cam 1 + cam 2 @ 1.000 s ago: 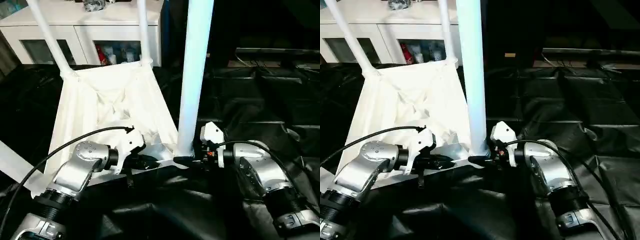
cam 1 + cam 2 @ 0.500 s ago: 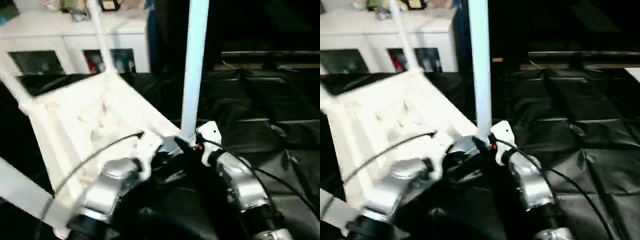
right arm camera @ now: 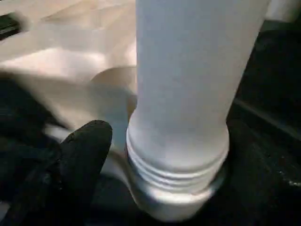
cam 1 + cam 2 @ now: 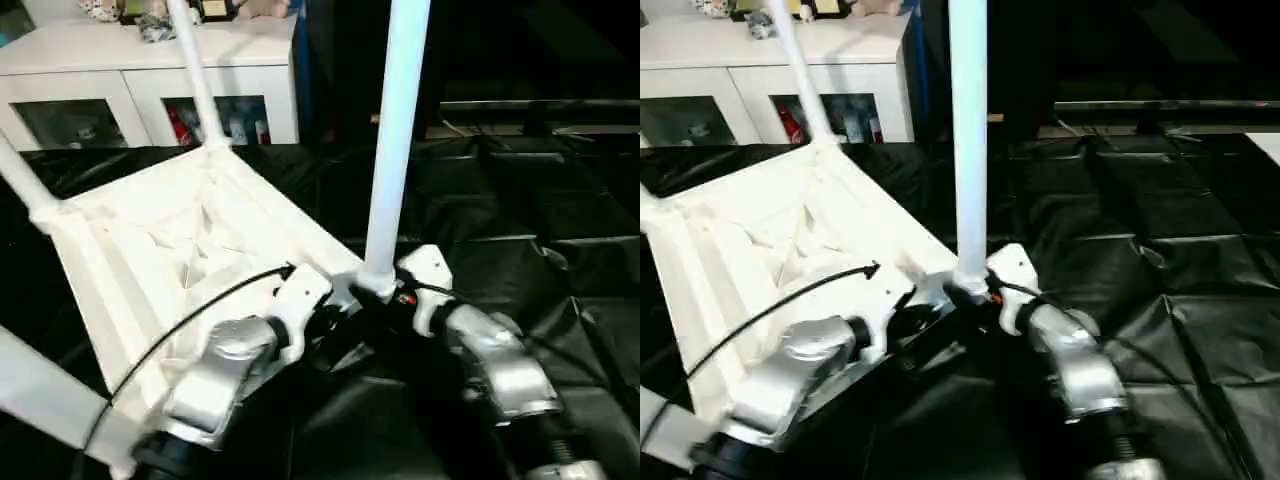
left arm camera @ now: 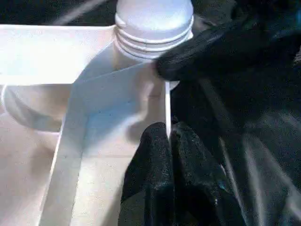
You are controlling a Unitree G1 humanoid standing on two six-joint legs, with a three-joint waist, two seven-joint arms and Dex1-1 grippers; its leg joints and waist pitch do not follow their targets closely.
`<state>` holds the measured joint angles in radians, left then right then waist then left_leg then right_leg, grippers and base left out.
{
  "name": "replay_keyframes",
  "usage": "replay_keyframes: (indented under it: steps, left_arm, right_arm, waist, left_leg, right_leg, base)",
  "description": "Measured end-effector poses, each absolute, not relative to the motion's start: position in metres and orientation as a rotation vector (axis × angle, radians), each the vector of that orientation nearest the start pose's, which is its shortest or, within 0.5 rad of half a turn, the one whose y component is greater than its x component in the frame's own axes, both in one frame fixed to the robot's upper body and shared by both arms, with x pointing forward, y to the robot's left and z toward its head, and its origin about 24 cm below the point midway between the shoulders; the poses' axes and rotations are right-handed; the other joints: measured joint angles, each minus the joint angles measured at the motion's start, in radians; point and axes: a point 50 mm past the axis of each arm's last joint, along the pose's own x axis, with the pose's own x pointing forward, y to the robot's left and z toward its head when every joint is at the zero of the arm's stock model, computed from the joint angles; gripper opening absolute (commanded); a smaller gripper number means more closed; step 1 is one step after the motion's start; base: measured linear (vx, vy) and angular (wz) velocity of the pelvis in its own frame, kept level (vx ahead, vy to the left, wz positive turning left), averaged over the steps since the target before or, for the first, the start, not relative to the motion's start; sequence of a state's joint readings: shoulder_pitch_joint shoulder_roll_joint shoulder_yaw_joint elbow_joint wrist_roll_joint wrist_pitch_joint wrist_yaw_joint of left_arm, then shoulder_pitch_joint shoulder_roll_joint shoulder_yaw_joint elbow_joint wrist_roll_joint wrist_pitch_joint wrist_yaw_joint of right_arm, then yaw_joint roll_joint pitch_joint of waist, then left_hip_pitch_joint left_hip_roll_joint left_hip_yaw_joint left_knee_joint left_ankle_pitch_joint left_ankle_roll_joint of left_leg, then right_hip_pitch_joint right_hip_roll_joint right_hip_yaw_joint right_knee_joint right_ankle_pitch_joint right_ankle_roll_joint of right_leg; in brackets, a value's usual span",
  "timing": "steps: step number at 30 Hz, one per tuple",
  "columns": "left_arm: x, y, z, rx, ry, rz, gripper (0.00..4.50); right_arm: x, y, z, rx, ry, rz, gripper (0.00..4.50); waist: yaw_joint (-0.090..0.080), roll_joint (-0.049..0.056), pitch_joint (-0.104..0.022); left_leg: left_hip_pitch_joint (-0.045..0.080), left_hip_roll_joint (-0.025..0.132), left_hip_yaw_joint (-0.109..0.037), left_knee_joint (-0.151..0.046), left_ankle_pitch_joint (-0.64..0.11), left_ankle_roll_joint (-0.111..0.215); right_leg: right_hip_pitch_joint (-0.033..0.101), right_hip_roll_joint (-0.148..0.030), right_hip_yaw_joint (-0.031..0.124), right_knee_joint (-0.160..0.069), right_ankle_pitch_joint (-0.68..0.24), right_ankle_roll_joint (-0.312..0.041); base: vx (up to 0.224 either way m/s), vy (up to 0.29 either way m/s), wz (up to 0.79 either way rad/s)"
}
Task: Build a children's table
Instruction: Rotate leg to tighten
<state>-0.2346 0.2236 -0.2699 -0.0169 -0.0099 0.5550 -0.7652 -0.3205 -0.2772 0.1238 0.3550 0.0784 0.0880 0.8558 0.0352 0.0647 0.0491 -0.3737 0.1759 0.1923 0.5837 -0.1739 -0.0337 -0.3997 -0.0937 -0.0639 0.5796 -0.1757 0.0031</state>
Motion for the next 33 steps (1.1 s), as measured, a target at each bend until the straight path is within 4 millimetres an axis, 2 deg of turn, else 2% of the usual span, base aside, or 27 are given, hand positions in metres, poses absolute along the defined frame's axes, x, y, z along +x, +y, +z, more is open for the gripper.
replay_keyframes:
  steps: [5, 13, 15, 18, 20, 24, 25, 29, 33]
  left_arm:
    - [0.262, 0.117, 0.046, 0.216, 0.473, -1.079, 0.00]
    - [0.264, 0.142, 0.052, 0.258, 0.526, -1.194, 0.00]
    - [0.265, 0.143, 0.053, 0.260, 0.528, -1.202, 0.00]
    - [0.265, 0.143, 0.053, 0.257, 0.531, -1.212, 0.00]
    - [0.266, 0.144, 0.053, 0.260, 0.532, -1.212, 0.00]
    - [0.266, 0.144, 0.053, 0.256, 0.531, -1.216, 0.00]
    - [0.266, 0.144, 0.052, 0.257, 0.528, -1.217, 0.00]
    - [0.266, 0.143, 0.052, 0.258, 0.522, -1.223, 0.00]
    - [0.266, 0.142, 0.051, 0.255, 0.518, -1.222, 0.00]
  right_arm:
    - [0.292, -0.139, 0.048, -0.208, 0.226, 1.140, 3.96]
    - [0.292, -0.120, 0.061, -0.216, 0.176, 1.351, 3.96]
    - [0.293, -0.118, 0.062, -0.216, 0.177, 1.373, 3.70]
    - [0.294, -0.119, 0.061, -0.216, 0.183, 1.376, 3.58]
    - [0.295, -0.120, 0.059, -0.218, 0.190, 1.380, 3.25]
    - [0.296, -0.120, 0.059, -0.239, 0.189, 1.384, 3.12]
    - [0.296, -0.120, 0.059, -0.247, 0.186, 1.387, 2.86]
    - [0.297, -0.122, 0.059, -0.270, 0.186, 1.379, 2.74]
    - [0.297, -0.123, 0.057, -0.278, 0.186, 1.367, 2.35]
  waist:
    - [0.006, -0.010, 0.005]
    - [0.027, -0.022, 0.004]
    - [0.029, -0.024, 0.004]
    - [0.031, -0.028, 0.004]
    - [0.030, -0.030, 0.005]
    - [0.032, -0.030, 0.005]
    - [0.032, -0.030, 0.005]
    - [0.035, -0.030, 0.005]
    - [0.038, -0.030, 0.004]
  left_leg:
    - [-0.001, 0.002, 0.000, -0.004, 0.000, 0.000]
    - [-0.002, 0.002, 0.002, -0.003, 0.000, -0.001]
    - [-0.003, 0.002, 0.005, -0.002, 0.000, -0.001]
    - [-0.005, 0.002, 0.005, 0.000, 0.000, -0.001]
    - [-0.006, 0.002, 0.005, 0.001, 0.000, -0.001]
    - [-0.006, 0.002, 0.005, 0.000, 0.000, -0.001]
    - [-0.006, 0.002, 0.005, 0.000, 0.000, -0.001]
    - [-0.008, 0.002, 0.004, 0.001, 0.000, -0.001]
    - [-0.008, 0.002, 0.004, 0.001, 0.000, -0.001]
  right_leg:
    - [-0.002, 0.001, -0.002, 0.001, 0.012, -0.001]
    - [-0.002, 0.001, 0.000, 0.001, 0.015, -0.006]
    - [-0.001, 0.001, 0.002, 0.001, 0.015, -0.006]
    - [-0.001, 0.000, 0.003, 0.001, 0.015, -0.006]
    - [-0.002, 0.001, 0.003, 0.001, 0.015, -0.006]
    - [-0.002, 0.001, 0.003, 0.001, 0.015, -0.006]
    - [-0.002, 0.001, 0.003, 0.001, 0.015, -0.006]
    - [-0.002, 0.001, 0.003, 0.001, 0.015, -0.006]
    - [-0.001, 0.001, 0.003, 0.001, 0.015, -0.006]
  base:
    - [0.000, 0.000, 0.00]
    - [0.000, 0.000, 0.00]
    - [0.000, 0.000, 0.00]
    - [0.000, 0.000, 0.00]
    - [0.000, 0.000, 0.00]
    - [0.000, 0.000, 0.00]
    - [0.000, 0.000, 0.00]
    - [0.000, 0.000, 0.00]
    - [0.000, 0.000, 0.00]
